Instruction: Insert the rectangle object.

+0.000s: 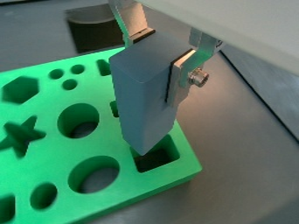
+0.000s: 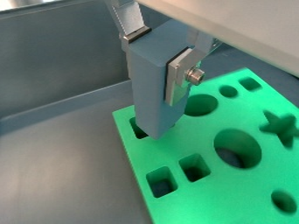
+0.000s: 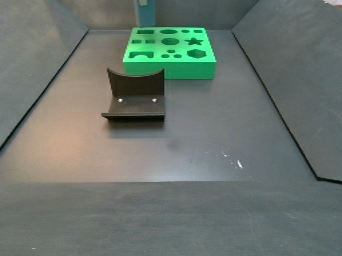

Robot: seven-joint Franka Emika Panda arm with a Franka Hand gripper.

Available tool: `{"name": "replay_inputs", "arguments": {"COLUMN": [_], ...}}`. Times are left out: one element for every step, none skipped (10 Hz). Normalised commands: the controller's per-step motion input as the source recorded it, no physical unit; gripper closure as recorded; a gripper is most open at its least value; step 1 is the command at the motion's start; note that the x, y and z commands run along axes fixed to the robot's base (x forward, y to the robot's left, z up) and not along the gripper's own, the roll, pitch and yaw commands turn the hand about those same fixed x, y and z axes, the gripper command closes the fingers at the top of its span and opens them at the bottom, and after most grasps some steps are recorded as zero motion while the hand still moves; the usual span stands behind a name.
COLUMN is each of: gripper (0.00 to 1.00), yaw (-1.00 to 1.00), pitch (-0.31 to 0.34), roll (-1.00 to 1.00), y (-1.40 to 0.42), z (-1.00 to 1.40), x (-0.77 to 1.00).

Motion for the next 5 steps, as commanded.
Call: {"name": "replay_inputs", "arguments": {"gripper": [1.00,1.00,1.00,1.00,1.00], "yaw": [-1.00,-0.92,-0.71,-0.42,-0.34], "pitch": [0.000,0.000,0.011,0.040,0.066], "roll": [0.00,0.02,0.09,0.17,0.19], "y": [-0.01,-0.29,-0.39,-0.51,-0.52], "z": [-0.13,-0.10,-0.19,-0.28,-0.30], "x": [0.00,0.00,0.09,0.29,0.35]}}
